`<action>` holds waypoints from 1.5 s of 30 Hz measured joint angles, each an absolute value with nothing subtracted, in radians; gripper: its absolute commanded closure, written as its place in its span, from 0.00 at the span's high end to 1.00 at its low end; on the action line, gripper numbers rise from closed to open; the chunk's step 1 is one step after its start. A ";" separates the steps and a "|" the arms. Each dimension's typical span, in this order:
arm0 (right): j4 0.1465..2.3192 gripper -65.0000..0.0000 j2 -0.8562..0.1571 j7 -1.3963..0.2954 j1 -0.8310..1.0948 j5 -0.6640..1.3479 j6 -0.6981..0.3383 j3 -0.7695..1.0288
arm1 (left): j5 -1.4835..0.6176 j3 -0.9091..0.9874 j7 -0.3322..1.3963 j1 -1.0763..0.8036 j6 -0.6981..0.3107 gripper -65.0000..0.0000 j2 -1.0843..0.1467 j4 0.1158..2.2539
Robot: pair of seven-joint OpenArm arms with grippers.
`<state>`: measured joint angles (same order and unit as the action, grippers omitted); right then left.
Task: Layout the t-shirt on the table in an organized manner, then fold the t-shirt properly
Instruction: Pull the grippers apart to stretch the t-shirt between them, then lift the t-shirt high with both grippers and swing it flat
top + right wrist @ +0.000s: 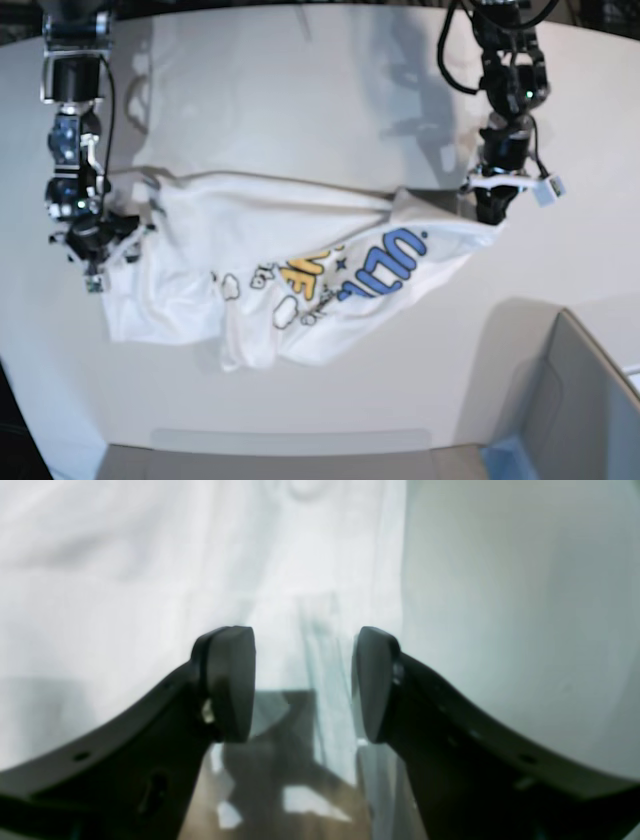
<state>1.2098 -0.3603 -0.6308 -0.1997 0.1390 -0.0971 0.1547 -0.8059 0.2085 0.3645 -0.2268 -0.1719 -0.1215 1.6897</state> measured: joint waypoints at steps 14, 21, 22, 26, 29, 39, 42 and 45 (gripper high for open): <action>1.231 0.00 -0.373 -0.639 -0.199 0.133 -0.096 0.155 | -0.805 0.208 0.364 -0.224 -0.171 0.00 -0.119 1.655; 1.331 0.00 -0.374 -0.646 -0.166 0.131 -0.096 0.159 | -0.805 0.186 0.364 -0.224 -0.169 0.00 -0.120 1.655; 1.361 0.00 -0.374 -0.646 -0.149 0.131 -0.093 0.160 | -0.805 0.179 0.364 -0.224 -0.170 0.00 -0.119 1.655; 1.610 0.00 -0.347 -0.649 -0.042 0.129 -0.093 0.256 | -0.805 0.165 0.365 -0.223 -0.172 0.00 -0.119 1.655; 1.789 0.00 -0.281 -0.643 0.033 0.134 -0.094 0.376 | -0.805 0.168 0.365 -0.232 -0.168 0.00 -0.119 1.666; 2.047 0.00 -0.241 -0.526 0.295 0.136 -0.097 0.476 | -0.804 0.171 0.361 -0.376 -0.169 0.00 -0.123 1.839; 2.042 0.00 -0.231 -0.384 0.406 0.136 -0.098 0.518 | -0.804 0.179 0.360 -0.417 -0.175 0.00 -0.122 1.882; 2.039 0.00 -0.185 -0.315 0.447 0.133 -0.041 0.566 | -0.805 0.225 0.366 -0.459 -0.175 0.00 -0.122 1.894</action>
